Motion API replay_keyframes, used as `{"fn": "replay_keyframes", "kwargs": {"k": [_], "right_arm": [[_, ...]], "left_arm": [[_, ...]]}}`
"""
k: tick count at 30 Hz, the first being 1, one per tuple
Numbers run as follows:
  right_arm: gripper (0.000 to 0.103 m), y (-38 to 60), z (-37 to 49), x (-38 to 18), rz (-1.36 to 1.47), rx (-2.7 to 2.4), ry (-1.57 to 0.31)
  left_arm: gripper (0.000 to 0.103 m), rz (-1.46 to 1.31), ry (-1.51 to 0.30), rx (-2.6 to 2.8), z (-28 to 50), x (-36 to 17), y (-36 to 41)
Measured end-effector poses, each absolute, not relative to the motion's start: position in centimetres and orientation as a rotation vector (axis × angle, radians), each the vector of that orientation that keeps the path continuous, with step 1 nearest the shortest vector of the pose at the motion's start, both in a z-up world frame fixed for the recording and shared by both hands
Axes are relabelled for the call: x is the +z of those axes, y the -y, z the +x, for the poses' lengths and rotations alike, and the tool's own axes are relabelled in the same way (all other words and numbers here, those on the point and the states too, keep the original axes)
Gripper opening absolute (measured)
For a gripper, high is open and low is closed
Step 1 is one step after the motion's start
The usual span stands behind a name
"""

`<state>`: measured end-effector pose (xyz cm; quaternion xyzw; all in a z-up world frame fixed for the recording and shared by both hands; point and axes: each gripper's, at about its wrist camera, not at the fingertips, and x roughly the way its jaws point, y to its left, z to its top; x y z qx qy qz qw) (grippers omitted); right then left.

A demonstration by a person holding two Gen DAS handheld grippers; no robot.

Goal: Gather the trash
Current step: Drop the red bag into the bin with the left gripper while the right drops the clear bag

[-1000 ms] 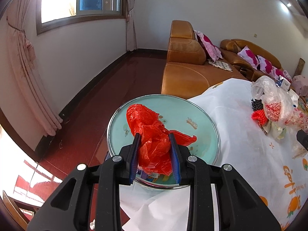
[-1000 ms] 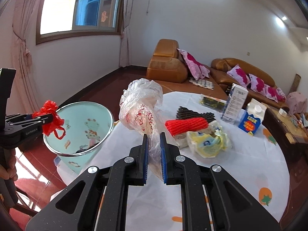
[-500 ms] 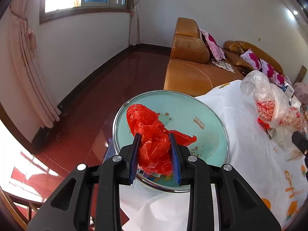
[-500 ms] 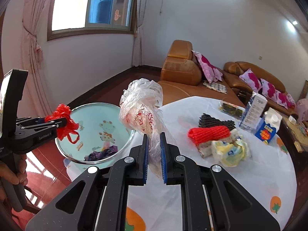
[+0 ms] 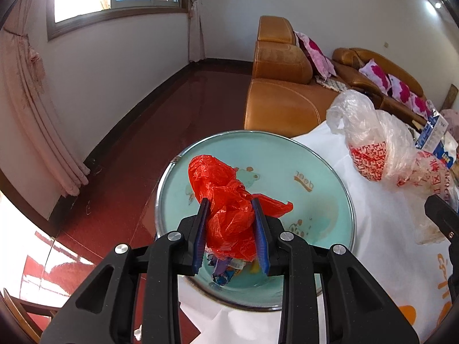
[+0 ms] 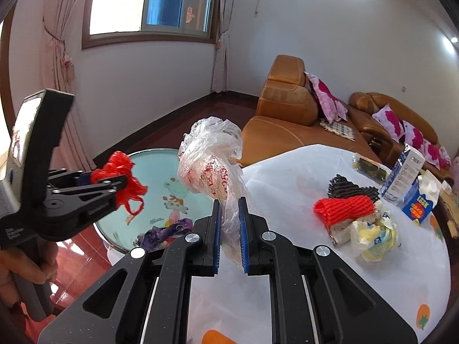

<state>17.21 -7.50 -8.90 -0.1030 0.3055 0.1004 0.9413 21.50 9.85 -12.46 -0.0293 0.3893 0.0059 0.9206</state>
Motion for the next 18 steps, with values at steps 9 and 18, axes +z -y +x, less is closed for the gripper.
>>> {"fn": "replay_keyframes", "kwargs": {"k": [9,18], "right_arm": [[0.012,7.6,18.3,-9.7,-0.201,0.195,-0.656],[0.012,7.5,19.2,-10.1,-0.204,0.200,-0.670]], "left_arm": [[0.029,-0.035,-0.850,0.021,23.5,-14.2,-9.5],[0.059,-0.027,-0.872,0.046,24.7,-14.7,-9.5]]}}
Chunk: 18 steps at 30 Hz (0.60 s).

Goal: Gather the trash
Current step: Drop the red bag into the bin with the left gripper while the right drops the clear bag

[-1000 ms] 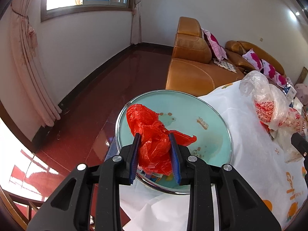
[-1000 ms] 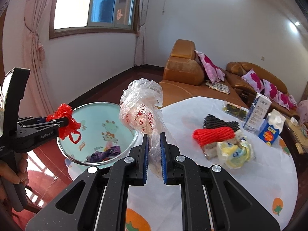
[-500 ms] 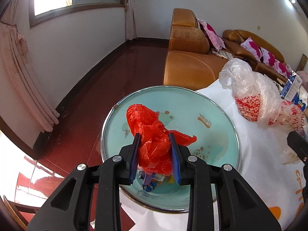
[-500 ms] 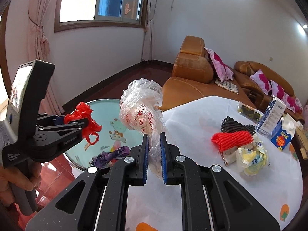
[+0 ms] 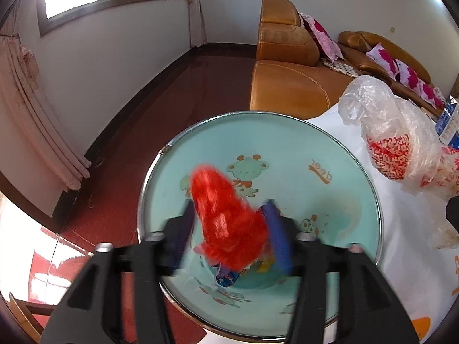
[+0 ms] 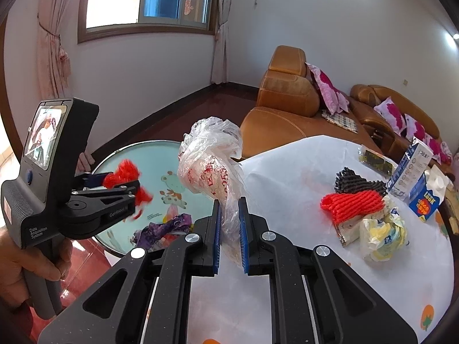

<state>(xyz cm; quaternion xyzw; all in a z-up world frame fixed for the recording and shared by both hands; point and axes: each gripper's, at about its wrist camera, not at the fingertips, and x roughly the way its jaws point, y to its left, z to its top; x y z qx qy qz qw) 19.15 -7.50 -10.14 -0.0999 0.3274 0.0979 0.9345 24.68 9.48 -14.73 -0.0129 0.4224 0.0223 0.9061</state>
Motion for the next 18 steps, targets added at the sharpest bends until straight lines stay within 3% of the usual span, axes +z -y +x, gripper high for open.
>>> {"fn": "replay_keyframes", "kwargs": {"k": [3,5,13,14,16,17,18], "right_arm": [[0.012,7.5,19.4,-10.3,-0.198,0.205,-0.675],[0.012,7.4,19.7,-10.4,-0.195,0.210,-0.680],[0.012,5.6,21.2,-11.2,-0.179,0.271,-0.714],[0.014,5.1,21.5,-11.5,-0.183,0.284,-0.721],[0.032,4.1,22.0,-12.2,-0.201,0.320,-0.738],[0.045,3.9,22.0,-12.4,-0.213,0.310,-0.733],[0.046,3.8,21.8,-12.4,-0.222,0.298,-0.721]], "left_arm": [[0.065,-0.011,-0.842,0.057,24.1,-14.0,-9.4],[0.074,-0.015,-0.825,0.079,23.8,-13.4,-9.7],[0.076,-0.044,-0.790,0.249,21.7,-11.8,-13.7],[0.076,-0.051,-0.794,0.262,21.6,-11.7,-14.1],[0.077,-0.063,-0.801,0.287,21.3,-11.6,-14.7],[0.077,-0.065,-0.801,0.293,21.1,-11.6,-15.1],[0.077,-0.062,-0.799,0.297,20.9,-11.4,-15.2]]}}
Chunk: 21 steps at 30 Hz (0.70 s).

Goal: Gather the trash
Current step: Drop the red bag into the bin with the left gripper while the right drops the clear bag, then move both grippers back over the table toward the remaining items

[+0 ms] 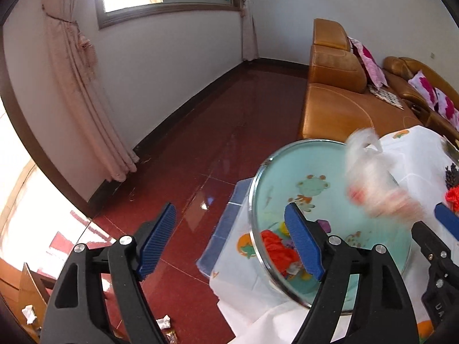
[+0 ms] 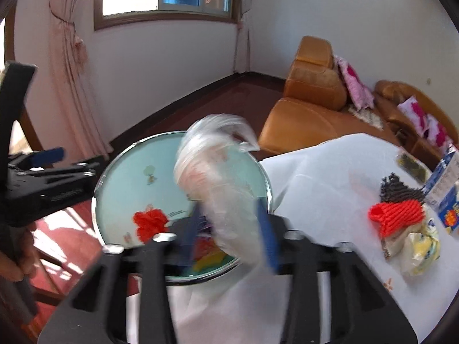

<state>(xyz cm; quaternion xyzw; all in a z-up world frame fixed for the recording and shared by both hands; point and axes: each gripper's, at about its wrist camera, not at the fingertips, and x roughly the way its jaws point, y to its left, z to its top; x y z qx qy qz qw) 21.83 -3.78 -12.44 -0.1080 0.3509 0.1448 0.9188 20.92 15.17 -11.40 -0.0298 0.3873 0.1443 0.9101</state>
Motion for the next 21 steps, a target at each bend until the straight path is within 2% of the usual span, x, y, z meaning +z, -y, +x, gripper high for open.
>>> {"fn": "replay_keyframes", "kwargs": {"k": [2,9,11,15,17,21], "right_arm": [[0.046,4.1,21.3,-12.2,-0.214,0.303,-0.716],[0.053,7.0,19.4,-10.1,-0.159,0.250,-0.688],[0.055,8.5,18.8,-9.6,-0.125,0.220,-0.681],[0.056,11.1,18.0,-9.0,-0.076,0.162,-0.674],[0.056,12.5,17.7,-8.8,-0.061,0.131,-0.674],[0.056,15.2,16.8,-9.1,-0.052,0.062,-0.685]], "left_arm": [[0.083,-0.047,-0.791,0.307,20.7,-11.2,-15.1],[0.084,-0.043,-0.772,0.290,20.1,-10.2,-13.9],[0.087,-0.034,-0.765,0.283,19.9,-9.8,-13.3],[0.089,-0.005,-0.743,0.273,19.4,-8.8,-11.7],[0.094,0.016,-0.734,0.282,19.3,-8.5,-10.8],[0.095,0.051,-0.722,0.251,19.0,-8.1,-8.7]]}}
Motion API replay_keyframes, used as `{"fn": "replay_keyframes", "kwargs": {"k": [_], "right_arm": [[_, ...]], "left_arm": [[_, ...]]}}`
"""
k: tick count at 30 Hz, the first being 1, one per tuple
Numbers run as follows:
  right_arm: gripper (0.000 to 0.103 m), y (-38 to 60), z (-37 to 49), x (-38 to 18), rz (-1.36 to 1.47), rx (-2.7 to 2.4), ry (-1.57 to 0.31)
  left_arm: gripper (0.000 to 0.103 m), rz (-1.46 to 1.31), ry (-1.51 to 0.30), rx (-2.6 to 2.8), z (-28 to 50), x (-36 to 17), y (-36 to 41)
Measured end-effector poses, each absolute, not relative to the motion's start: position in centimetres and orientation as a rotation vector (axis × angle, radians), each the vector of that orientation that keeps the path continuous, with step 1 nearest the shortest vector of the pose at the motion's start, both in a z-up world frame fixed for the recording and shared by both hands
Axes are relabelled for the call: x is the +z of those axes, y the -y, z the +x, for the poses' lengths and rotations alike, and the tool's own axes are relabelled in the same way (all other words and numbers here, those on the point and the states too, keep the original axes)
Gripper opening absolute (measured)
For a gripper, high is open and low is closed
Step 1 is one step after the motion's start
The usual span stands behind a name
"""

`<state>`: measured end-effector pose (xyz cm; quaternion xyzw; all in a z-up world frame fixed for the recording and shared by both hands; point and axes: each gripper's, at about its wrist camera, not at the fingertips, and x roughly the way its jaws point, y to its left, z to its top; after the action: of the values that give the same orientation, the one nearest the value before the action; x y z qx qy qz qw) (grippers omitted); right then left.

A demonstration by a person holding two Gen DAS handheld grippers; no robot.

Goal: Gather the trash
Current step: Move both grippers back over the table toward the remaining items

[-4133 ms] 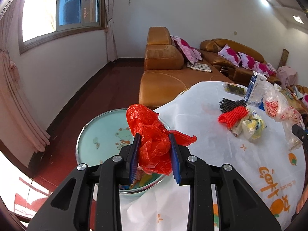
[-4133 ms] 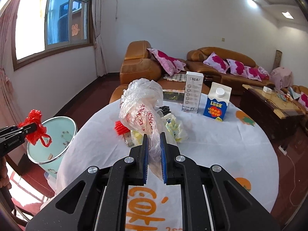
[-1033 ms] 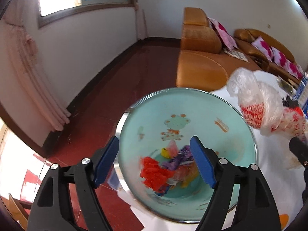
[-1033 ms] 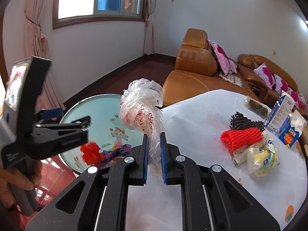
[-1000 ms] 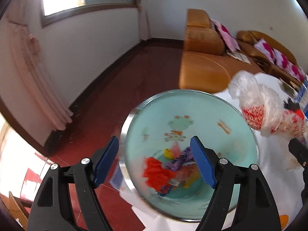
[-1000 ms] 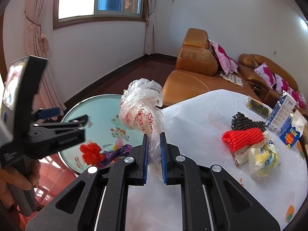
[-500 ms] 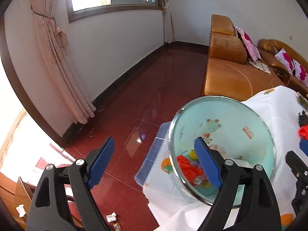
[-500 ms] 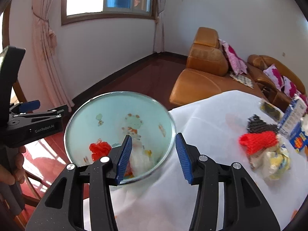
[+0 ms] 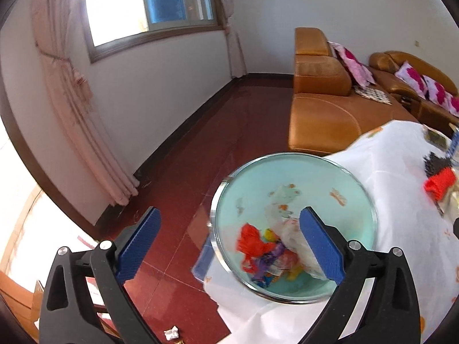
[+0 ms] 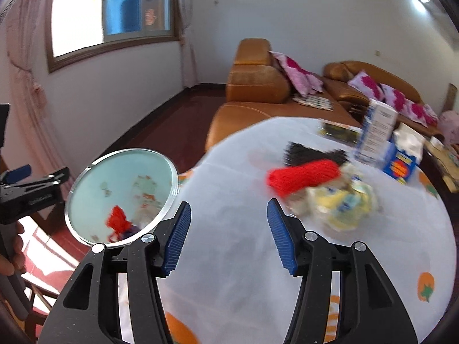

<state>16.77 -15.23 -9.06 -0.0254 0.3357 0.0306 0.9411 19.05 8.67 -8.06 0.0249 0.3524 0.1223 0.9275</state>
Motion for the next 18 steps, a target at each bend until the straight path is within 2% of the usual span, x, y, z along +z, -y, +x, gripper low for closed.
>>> {"fn": "replay_keyframes", "kwargs": {"k": [3,18], "right_arm": [[0.058,17.6,16.0,-9.4,-0.021,0.017,-0.700],[0.058,29.0,12.3,-10.0,0.088,-0.226,-0.707]], "left_arm": [[0.097,0.063,-0.715,0.204,18.8,-7.7,-6.8],[0.097,0.133,-0.727,0.034,18.3,-7.6,2.2]]}}
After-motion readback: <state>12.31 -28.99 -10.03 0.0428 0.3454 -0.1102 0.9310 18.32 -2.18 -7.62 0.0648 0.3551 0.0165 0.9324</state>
